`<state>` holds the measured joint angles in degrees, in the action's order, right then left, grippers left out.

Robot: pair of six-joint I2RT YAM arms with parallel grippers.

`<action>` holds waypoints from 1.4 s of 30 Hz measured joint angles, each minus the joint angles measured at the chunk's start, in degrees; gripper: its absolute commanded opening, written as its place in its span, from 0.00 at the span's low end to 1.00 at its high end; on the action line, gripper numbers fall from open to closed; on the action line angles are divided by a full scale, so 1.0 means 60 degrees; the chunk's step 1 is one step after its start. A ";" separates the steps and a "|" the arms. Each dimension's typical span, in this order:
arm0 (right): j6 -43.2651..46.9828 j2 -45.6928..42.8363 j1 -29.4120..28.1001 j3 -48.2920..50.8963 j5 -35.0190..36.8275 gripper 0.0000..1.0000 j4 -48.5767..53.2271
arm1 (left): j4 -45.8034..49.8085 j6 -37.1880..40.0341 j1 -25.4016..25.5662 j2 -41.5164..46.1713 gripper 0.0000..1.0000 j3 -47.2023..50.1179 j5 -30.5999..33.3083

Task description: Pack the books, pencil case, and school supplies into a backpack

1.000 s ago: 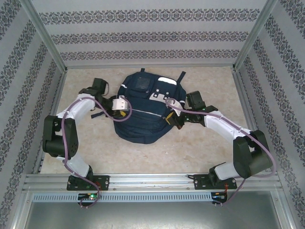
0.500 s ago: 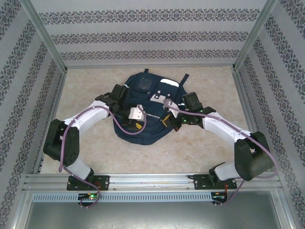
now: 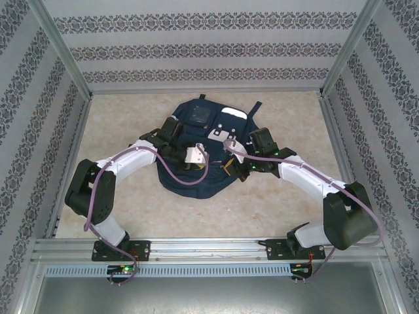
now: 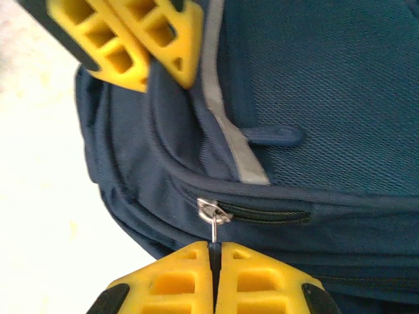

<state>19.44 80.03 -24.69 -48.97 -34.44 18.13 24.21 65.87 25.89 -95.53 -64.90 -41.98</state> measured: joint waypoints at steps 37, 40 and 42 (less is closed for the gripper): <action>-0.2991 -0.3421 0.2871 0.4105 0.6601 0.98 -0.5555 | -0.4357 -1.0316 -0.3960 0.5031 0.99 0.4761 0.4674; -0.3501 -0.1687 0.3632 0.4849 0.6648 0.98 -0.7118 | -0.5351 -1.0491 -0.4779 0.4036 0.99 0.6324 0.5479; -0.3508 -0.0885 0.3723 0.4987 0.6546 0.98 -0.7639 | -0.6138 -1.0571 -0.4860 0.3508 0.99 0.6838 0.5610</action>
<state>-1.61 74.72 -2.35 -19.05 4.84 -27.70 -12.62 2.44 -3.27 -74.48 -23.88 -8.32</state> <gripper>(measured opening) 0.982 0.993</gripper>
